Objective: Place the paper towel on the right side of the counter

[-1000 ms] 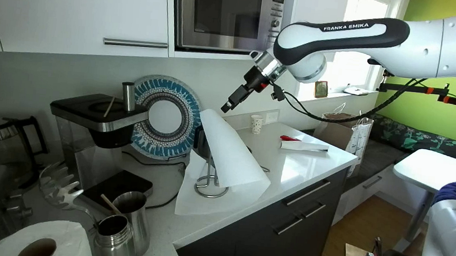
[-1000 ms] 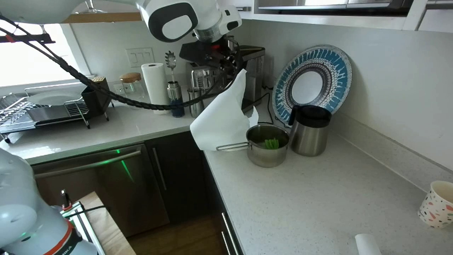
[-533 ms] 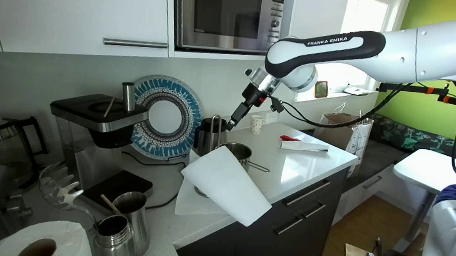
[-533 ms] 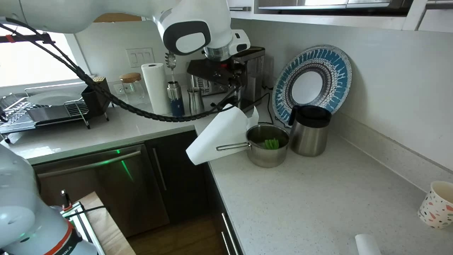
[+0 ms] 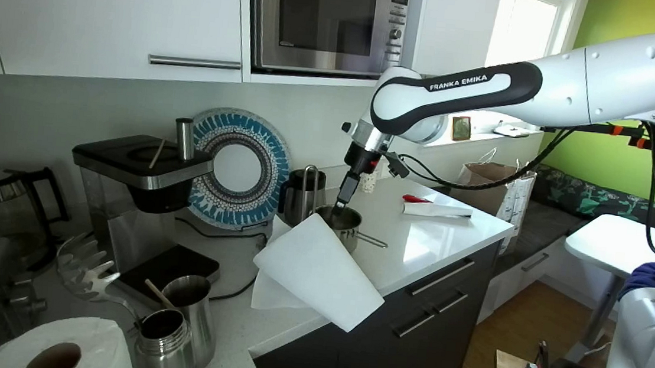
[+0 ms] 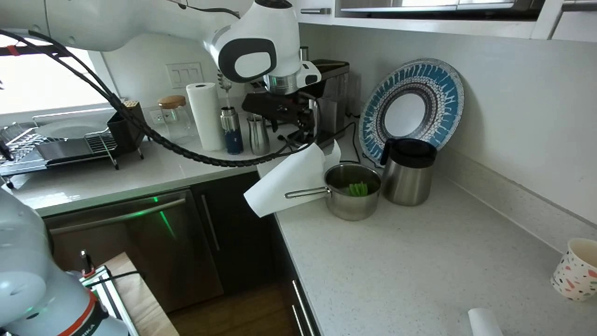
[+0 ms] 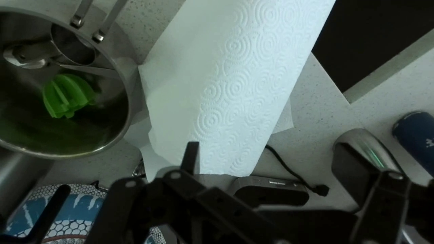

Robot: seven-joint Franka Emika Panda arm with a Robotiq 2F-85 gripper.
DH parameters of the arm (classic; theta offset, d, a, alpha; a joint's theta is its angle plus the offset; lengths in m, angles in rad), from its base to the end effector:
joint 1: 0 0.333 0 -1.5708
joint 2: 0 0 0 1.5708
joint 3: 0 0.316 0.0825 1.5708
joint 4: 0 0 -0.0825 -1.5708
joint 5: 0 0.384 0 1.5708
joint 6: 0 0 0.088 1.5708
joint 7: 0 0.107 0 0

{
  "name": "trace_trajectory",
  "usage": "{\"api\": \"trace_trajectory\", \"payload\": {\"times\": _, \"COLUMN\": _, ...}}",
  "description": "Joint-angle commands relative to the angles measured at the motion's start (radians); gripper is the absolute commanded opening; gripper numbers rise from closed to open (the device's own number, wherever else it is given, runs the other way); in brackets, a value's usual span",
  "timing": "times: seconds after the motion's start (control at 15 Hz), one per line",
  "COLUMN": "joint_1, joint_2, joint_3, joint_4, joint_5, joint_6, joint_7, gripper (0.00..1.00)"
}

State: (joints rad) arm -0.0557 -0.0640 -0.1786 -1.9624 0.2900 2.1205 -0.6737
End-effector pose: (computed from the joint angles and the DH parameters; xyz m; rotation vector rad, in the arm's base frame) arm 0.5496 -0.1199 0.5245 -2.9179 -0.4614 -0.4728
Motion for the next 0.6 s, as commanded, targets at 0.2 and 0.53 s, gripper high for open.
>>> {"api": "trace_trajectory", "payload": {"times": 0.2, "joint_1": -0.017, "joint_2": 0.001, "joint_3": 0.019, "joint_4": -0.027, "joint_5": -0.024, "joint_6": 0.051, "joint_7": 0.032, "gripper": 1.0}}
{"api": "trace_trajectory", "payload": {"times": 0.53, "joint_1": -0.016, "joint_2": 0.001, "joint_3": 0.025, "joint_4": -0.091, "joint_5": -0.018, "joint_6": 0.227, "joint_7": 0.011, "gripper": 1.0}}
